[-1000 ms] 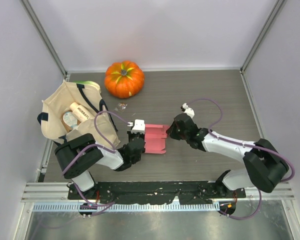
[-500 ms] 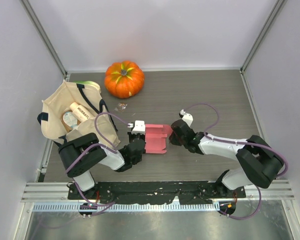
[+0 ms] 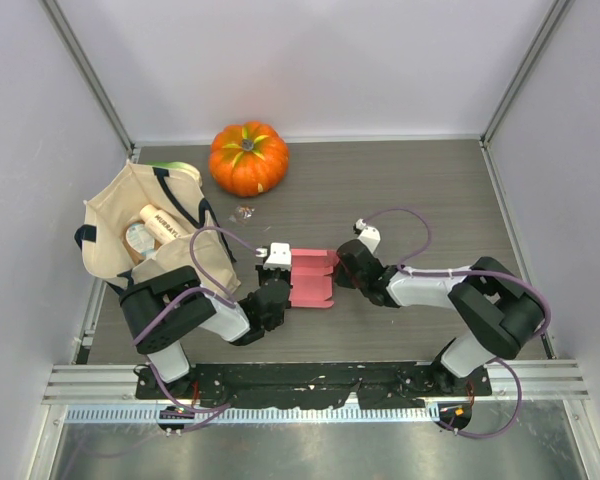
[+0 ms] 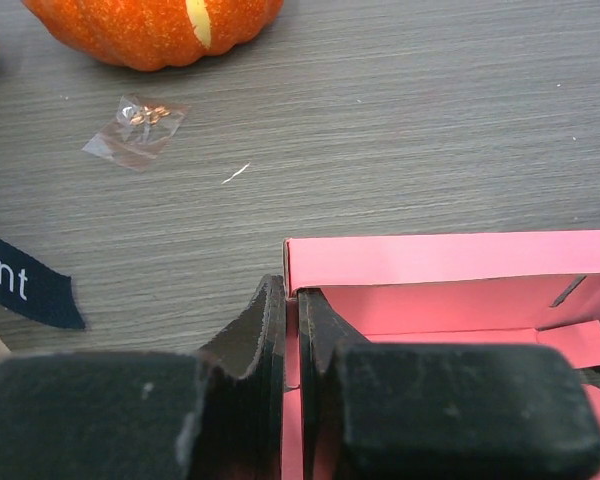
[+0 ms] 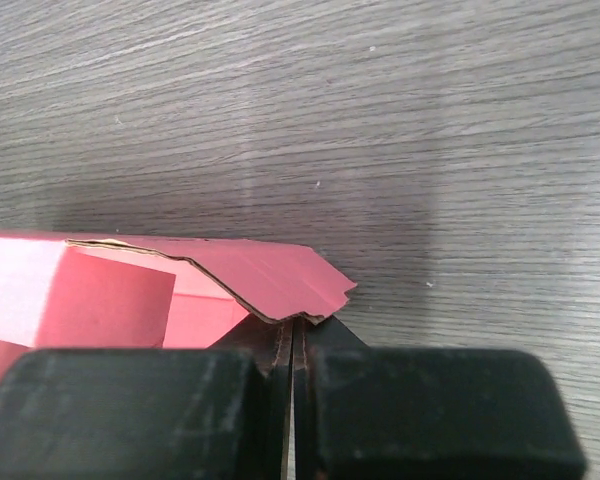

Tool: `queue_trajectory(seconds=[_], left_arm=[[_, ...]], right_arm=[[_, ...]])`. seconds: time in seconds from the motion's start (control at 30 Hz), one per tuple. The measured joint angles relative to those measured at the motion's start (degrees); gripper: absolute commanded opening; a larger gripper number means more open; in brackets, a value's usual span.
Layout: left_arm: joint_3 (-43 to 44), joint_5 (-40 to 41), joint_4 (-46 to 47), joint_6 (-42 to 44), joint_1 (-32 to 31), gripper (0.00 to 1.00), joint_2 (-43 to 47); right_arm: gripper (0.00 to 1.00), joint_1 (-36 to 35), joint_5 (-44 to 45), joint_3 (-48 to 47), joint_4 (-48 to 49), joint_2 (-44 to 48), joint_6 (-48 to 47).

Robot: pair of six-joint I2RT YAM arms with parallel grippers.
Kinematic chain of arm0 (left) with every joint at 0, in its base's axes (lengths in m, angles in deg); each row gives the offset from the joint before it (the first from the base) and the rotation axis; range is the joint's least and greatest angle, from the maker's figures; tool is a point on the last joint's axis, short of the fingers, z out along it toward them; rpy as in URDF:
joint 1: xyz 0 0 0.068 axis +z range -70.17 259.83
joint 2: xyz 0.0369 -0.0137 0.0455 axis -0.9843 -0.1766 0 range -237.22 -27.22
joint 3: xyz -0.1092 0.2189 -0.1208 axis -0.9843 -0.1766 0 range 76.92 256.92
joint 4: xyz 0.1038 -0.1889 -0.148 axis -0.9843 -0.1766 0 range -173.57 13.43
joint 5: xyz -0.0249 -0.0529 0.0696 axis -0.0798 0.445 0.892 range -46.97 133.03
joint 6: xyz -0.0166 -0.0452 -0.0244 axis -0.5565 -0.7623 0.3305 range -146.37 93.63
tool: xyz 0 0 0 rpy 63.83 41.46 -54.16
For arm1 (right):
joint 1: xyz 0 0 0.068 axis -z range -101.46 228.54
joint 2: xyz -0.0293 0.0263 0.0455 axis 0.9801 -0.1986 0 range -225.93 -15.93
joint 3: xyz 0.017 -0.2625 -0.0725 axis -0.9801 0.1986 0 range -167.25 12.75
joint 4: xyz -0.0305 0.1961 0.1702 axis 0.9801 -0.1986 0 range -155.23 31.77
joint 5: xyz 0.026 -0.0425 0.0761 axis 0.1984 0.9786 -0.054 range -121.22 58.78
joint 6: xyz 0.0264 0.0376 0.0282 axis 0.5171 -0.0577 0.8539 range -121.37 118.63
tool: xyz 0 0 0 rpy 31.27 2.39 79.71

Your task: Fold the paper box

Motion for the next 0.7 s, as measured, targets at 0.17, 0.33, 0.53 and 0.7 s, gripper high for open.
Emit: queue_trajectory(seconds=[0.17, 0.33, 0.53, 0.7], left_arm=[[0.0, 0.2, 0.6, 0.1, -0.3, 0.00, -0.2], [0.0, 0.4, 0.7, 0.2, -0.5, 0.00, -0.7], [0.0, 1.3, 0.7, 0.6, -0.6, 0.00, -0.7], [0.0, 2.4, 0.8, 0.8, -0.6, 0.00, -0.9]], right_arm=[[0.01, -0.9, -0.1, 0.0, 1.5, -0.1, -0.3], [0.01, -1.8, -0.1, -0.3, 2.6, -0.2, -0.4], [0.01, -2.2, 0.0, -0.6, 4.5, -2.8, -0.2], [0.01, -3.1, 1.0, -0.7, 6.3, -3.6, -0.4]])
